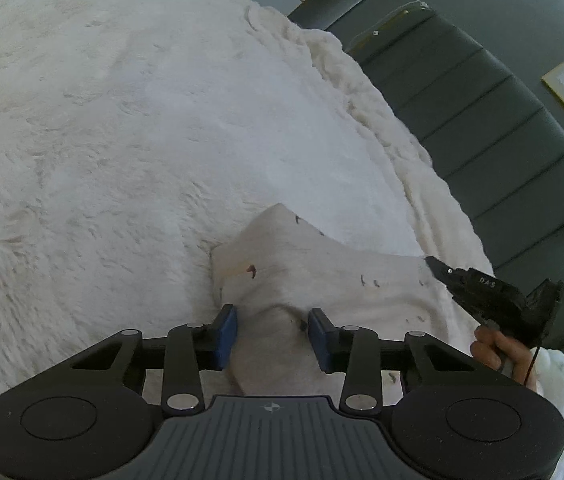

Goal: Fold clothes

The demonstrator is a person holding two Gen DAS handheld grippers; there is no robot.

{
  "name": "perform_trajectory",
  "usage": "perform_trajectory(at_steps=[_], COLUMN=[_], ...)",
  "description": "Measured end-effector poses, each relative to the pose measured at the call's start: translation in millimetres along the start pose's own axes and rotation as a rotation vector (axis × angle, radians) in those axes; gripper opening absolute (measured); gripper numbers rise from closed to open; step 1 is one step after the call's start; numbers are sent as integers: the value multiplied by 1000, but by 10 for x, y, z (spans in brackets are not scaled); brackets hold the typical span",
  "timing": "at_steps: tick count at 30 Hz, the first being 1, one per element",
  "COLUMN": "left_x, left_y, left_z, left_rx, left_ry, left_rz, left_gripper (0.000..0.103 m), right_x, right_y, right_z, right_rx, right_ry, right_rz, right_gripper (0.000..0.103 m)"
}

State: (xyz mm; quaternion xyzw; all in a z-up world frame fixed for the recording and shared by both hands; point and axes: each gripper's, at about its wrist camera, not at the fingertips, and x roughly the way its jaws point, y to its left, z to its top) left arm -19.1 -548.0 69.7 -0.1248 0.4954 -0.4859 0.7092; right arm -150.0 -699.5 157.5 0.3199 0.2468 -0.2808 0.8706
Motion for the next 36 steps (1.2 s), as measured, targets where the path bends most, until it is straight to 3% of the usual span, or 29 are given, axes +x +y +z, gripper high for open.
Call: perform_trajectory(at_steps=[2, 8, 12, 15, 22, 24, 26, 30, 32, 36], left_x=[-20, -26, -119, -241, -505, -554, -598, -647, -677, -690], left_y=[30, -52, -96, -144, -274, -309, -328, -387, -420, -461], left_z=[6, 8, -56, -150, -681, -853, -1082, -1335, -1432, -1527], left_rx=[-18, 12, 35, 64, 143, 165, 185, 230, 247, 275], left_ry=[8, 56, 92, 110, 202, 232, 280, 302, 314, 349], left_rz=[-4, -32, -50, -62, -101, -111, -141, -119, -126, -137], left_gripper=[36, 46, 46, 46, 46, 46, 46, 42, 42, 42], right_x=[-27, -576, -1003, -1301, -1674, -1642, -1632, -1922, -2100, -1994], right_y=[3, -143, -215, -208, -135, -120, -82, -82, -158, -4], right_z=[4, -271, -542, -865, -1538, -1631, -1722, -1602, -1479, -1537], right_rx=[-4, 51, 81, 87, 93, 88, 59, 52, 73, -55], right_ry=[29, 115, 179, 215, 309, 337, 352, 230, 174, 252], right_rz=[-22, 73, 150, 158, 177, 176, 150, 122, 65, -58], right_gripper=[32, 34, 35, 35, 36, 32, 2, 1, 1, 3])
